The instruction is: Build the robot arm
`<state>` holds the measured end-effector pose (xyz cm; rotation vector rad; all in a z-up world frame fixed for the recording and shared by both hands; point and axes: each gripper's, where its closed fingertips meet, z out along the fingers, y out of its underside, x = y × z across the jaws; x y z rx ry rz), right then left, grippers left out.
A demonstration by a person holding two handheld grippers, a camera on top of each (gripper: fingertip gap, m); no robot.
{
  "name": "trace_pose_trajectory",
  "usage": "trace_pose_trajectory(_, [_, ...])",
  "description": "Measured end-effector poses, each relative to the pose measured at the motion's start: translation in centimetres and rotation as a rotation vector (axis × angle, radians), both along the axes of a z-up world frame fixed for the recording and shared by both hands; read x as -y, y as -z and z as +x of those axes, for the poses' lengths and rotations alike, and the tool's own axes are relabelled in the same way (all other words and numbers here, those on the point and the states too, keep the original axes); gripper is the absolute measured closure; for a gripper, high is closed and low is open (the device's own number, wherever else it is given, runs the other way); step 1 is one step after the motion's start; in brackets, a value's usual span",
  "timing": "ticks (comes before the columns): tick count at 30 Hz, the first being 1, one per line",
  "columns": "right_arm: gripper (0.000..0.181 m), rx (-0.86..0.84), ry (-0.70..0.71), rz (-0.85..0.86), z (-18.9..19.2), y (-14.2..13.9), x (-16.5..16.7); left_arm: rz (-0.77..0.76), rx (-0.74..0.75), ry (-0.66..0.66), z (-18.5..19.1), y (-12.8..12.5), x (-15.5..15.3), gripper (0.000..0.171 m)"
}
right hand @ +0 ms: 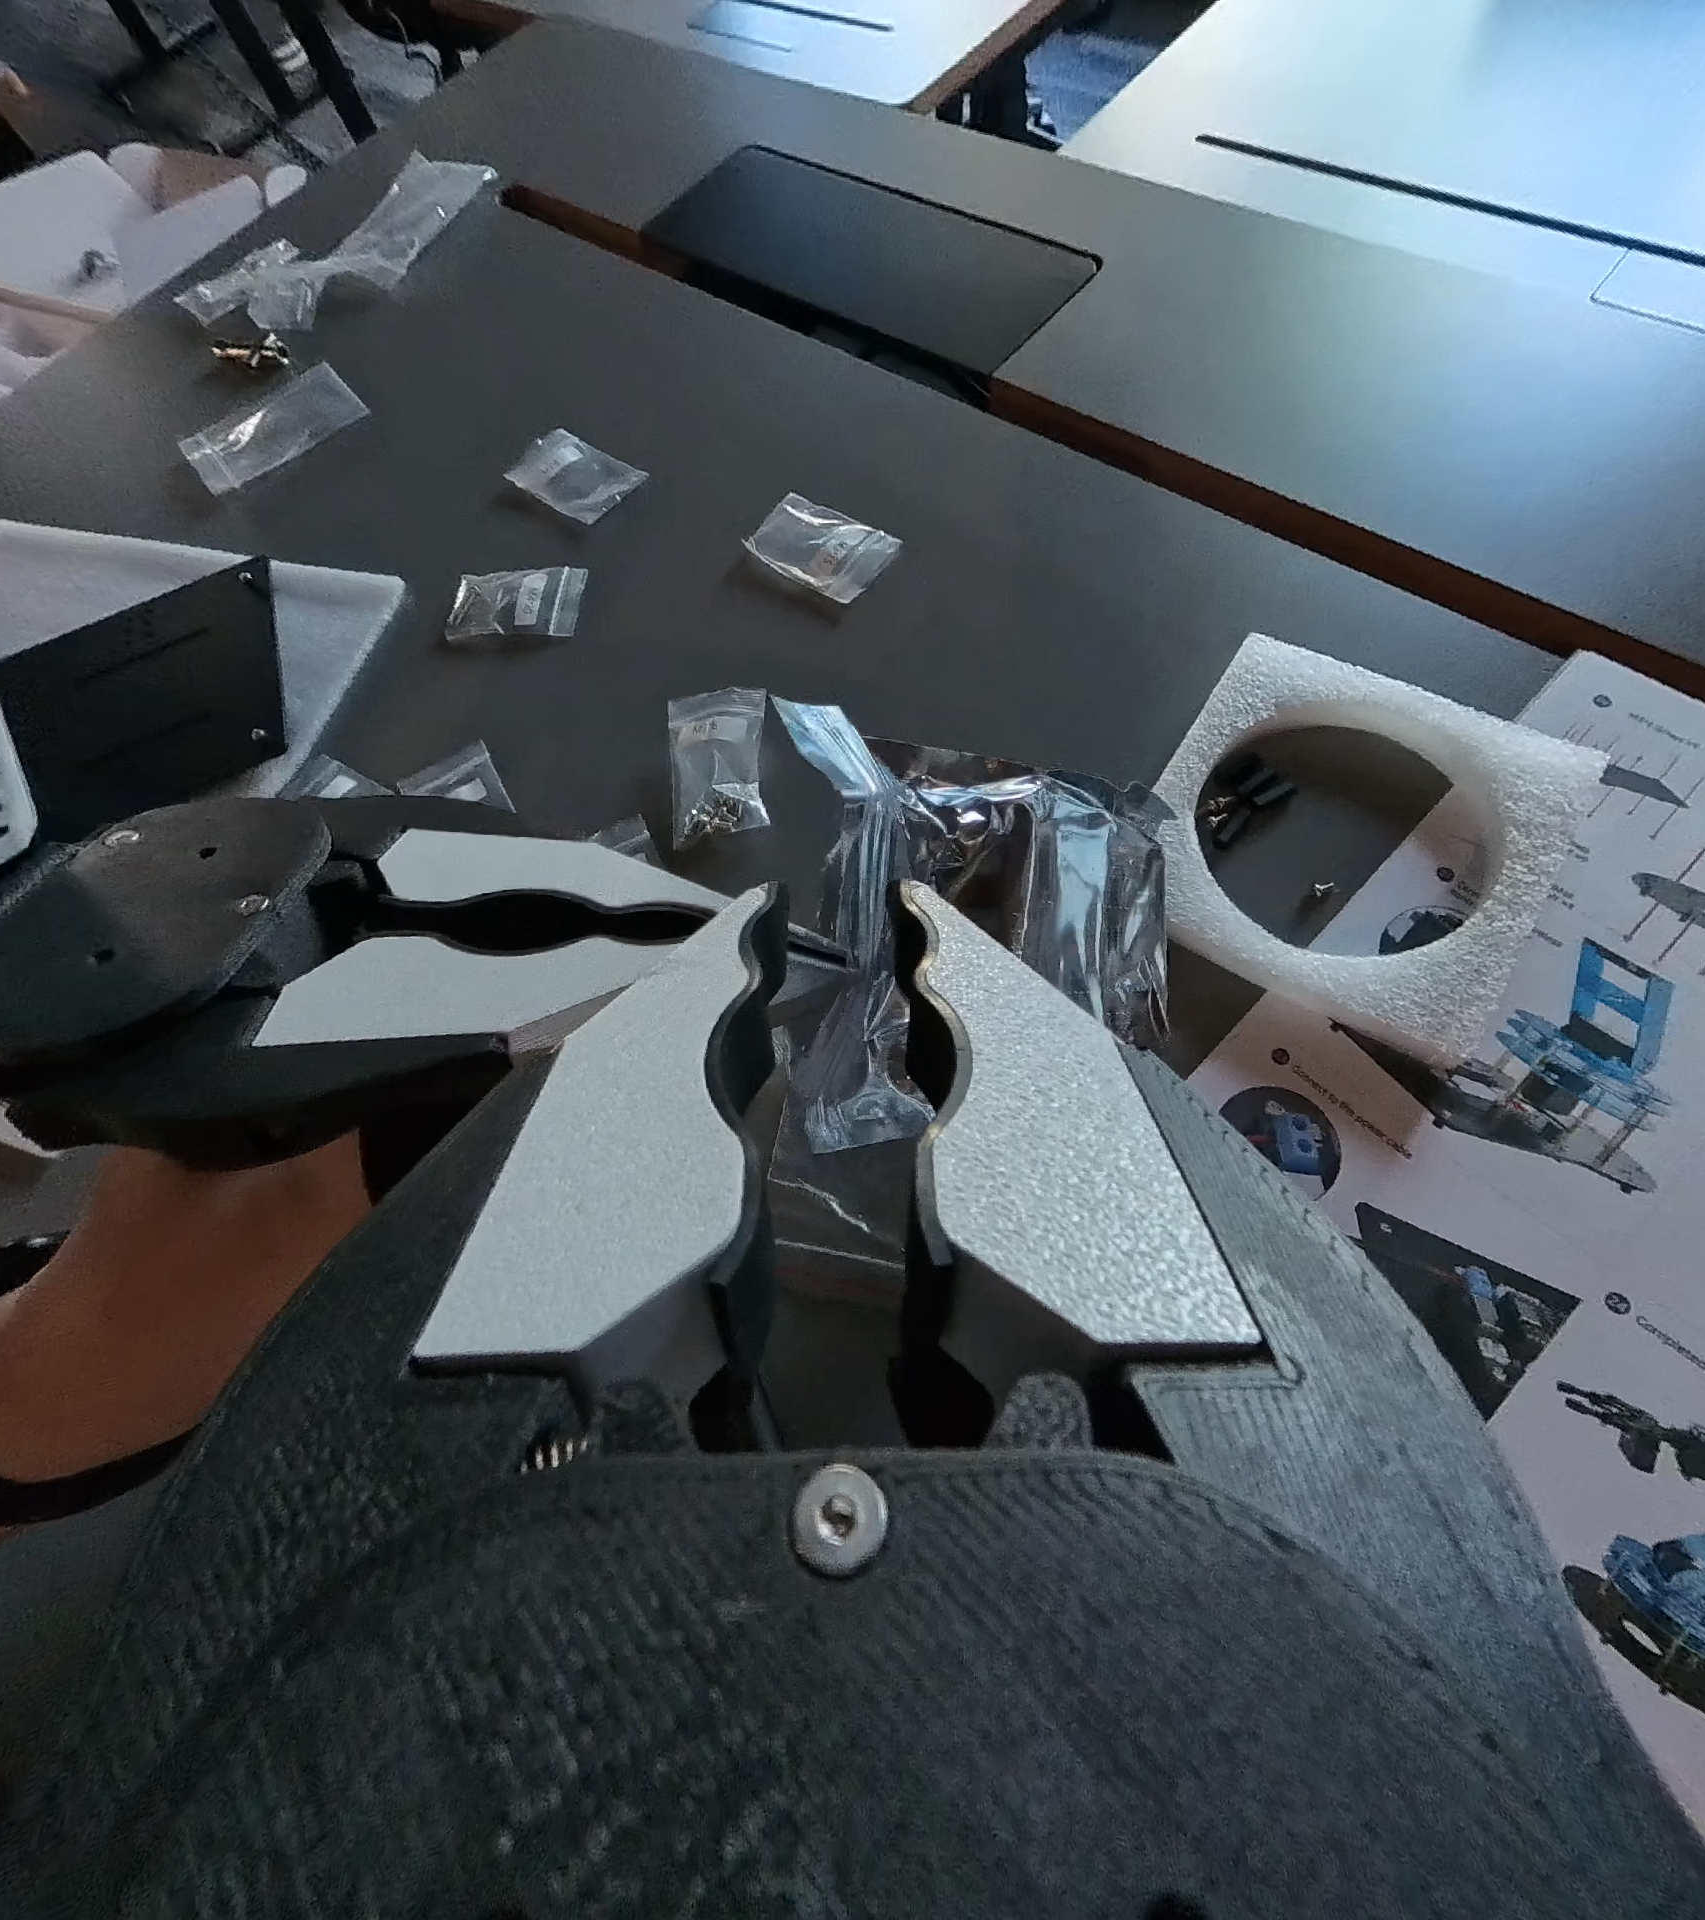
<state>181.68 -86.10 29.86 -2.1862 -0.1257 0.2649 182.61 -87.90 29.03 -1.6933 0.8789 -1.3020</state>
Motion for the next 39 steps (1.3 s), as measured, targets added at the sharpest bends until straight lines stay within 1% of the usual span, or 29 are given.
trace_pose_trajectory(3, [0.165,-0.003,-0.016,-0.014,0.3,0.1,0.0,-0.018,0.020,-0.002,-0.1,-0.1,-0.1,0.171])
trace_pose_trajectory(6, [0.167,-0.077,-0.038,-0.040,0.2,0.5,0.0,-0.037,0.027,-0.009,-0.2,0.2,-0.3,0.171])
trace_pose_trajectory(9, [0.168,-0.143,-0.050,-0.032,0.3,0.6,0.1,-0.049,0.036,-0.020,-0.6,0.2,-0.5,0.171])
trace_pose_trajectory(11, [0.169,-0.142,-0.063,-0.051,0.1,1.0,0.3,-0.039,0.020,-0.020,-0.7,0.4,-0.5,0.171])
trace_pose_trajectory(13, [0.169,-0.070,-0.057,-0.050,0.4,1.0,0.4,-0.007,0.006,-0.028,-0.6,0.4,-0.4,0.171])
trace_pose_trajectory(15, [0.174,-0.007,-0.058,-0.048,0.2,0.9,0.3,0.034,-0.018,-0.037,-0.5,0.4,-0.3,0.171])
trace_pose_trajectory(17, [0.174,0.076,-0.053,-0.053,0.2,0.8,0.3,0.082,-0.042,-0.039,-0.5,0.4,-0.4,0.171])
trace_pose_trajectory(19, [0.175,0.102,-0.047,-0.068,0.2,0.7,0.4,0.120,-0.051,-0.037,-0.4,0.2,-0.2,0.171])
trace_pose_trajectory(22, [0.175,0.094,-0.025,-0.089,0.7,0.7,0.6,0.156,-0.054,-0.024,-0.1,0.1,0.2,0.171])
trace_pose_trajectory(24, [0.181,0.076,-0.032,-0.103,0.7,0.9,1.0,0.167,-0.061,-0.014,0.1,0.2,0.4,0.171])
trace_pose_trajectory(27, [0.181,0.051,-0.032,-0.109,0.9,1.1,1.2,0.179,-0.063,-0.008,0.3,0.4,0.6,0.171])
trace_pose_trajectory(32, [0.179,-0.070,-0.044,-0.100,0.5,0.8,1.0,0.249,-0.072,0.002,0.1,0.0,0.7,0.171])
trace_pose_trajectory(36, [0.181,-0.012,-0.063,-0.144,0.4,1.3,1.3,0.362,-0.148,0.000,0.2,0.6,0.9,0.171])
trace_pose_trajectory(37, [0.181,-0.015,-0.074,-0.161,0.4,1.5,1.4,0.375,-0.154,0.002,0.2,0.7,1.0,0.171])
trace_pose_trajectory(39, [0.181,-0.040,-0.108,-0.153,0.4,1.3,1.4,0.347,-0.117,0.010,0.1,0.5,1.0,0.171])
